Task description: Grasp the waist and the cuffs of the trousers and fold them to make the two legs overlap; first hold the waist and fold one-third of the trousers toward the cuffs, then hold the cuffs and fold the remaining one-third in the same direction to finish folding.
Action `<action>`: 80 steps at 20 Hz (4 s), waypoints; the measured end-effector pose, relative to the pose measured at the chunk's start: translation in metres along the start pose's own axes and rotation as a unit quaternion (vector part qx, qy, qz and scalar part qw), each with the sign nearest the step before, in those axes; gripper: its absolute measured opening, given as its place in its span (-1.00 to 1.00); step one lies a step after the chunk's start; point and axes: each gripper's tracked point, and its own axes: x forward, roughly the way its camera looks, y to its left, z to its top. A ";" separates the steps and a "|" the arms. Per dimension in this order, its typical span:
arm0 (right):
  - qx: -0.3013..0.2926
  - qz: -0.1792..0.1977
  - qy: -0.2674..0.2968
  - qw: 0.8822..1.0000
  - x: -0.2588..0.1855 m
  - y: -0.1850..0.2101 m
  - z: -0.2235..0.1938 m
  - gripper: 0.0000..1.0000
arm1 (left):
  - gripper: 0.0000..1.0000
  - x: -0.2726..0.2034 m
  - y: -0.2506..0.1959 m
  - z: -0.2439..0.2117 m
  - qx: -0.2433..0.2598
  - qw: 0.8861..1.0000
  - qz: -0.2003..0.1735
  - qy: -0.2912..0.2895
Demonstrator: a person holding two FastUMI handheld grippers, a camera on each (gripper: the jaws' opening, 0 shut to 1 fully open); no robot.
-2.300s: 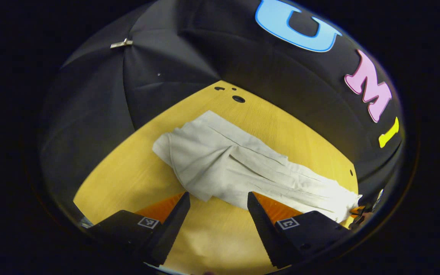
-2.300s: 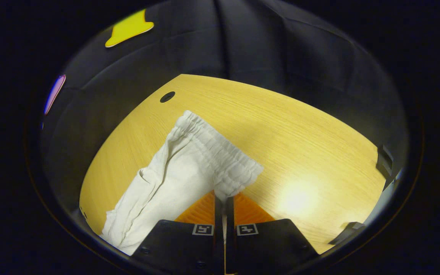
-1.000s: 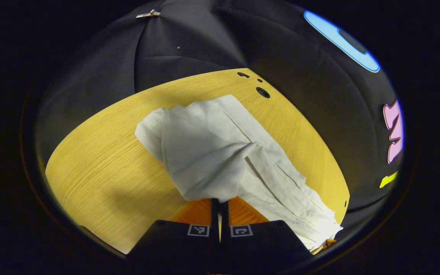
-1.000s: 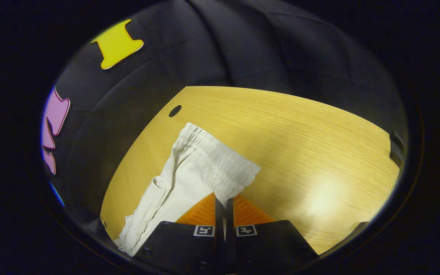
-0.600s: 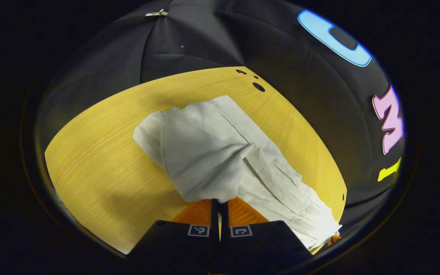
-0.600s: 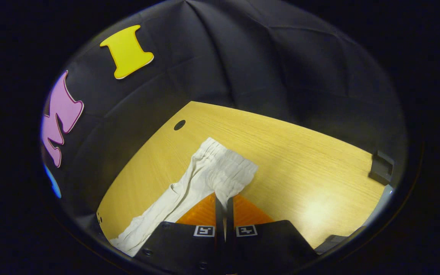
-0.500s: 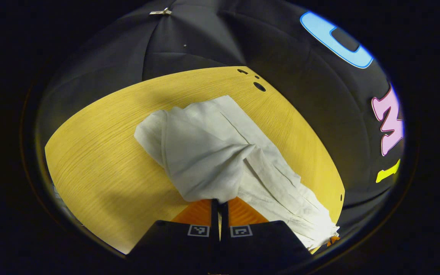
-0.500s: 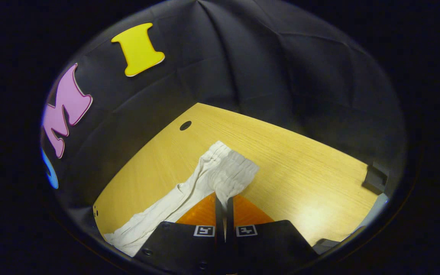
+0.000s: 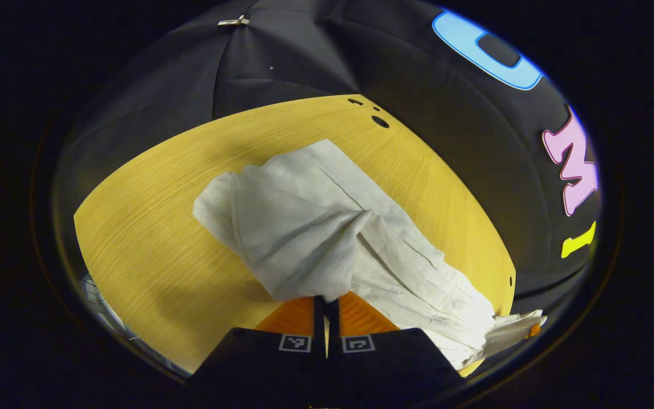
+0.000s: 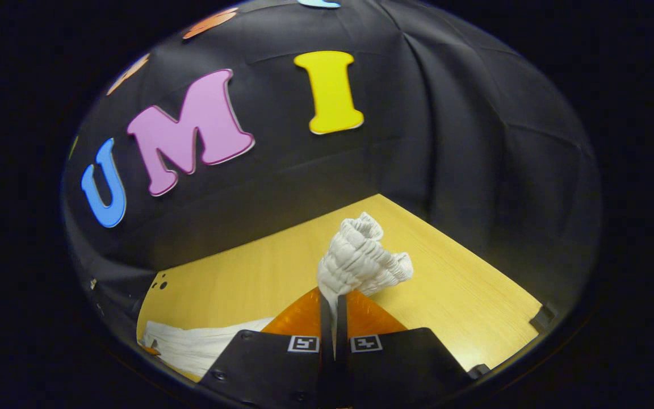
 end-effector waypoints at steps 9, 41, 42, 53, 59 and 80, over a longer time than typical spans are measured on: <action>-0.142 0.126 0.013 0.982 -0.030 0.176 -0.043 -0.89 | -0.89 0.000 0.000 0.002 0.011 1.000 -0.019 0.008; -0.032 0.165 0.242 0.955 -0.039 0.162 -0.176 0.54 | -0.89 -0.025 -0.019 0.035 -0.010 0.999 -0.035 -0.014; -0.021 0.152 0.237 0.959 -0.039 0.144 -0.169 0.54 | -0.89 -0.031 -0.025 0.038 -0.008 0.999 -0.040 -0.020; 0.061 0.053 0.181 0.980 -0.058 0.019 -0.132 0.54 | -0.89 -0.091 -0.158 0.072 0.121 0.979 -0.120 -0.110; 0.086 0.027 0.162 0.983 -0.074 -0.016 -0.121 0.54 | -0.90 -0.106 -0.247 0.041 0.228 0.952 -0.171 -0.113; 0.131 -0.047 0.147 0.979 -0.122 -0.108 -0.123 0.54 | -0.88 -0.054 -0.326 -0.186 0.456 0.866 -0.198 0.041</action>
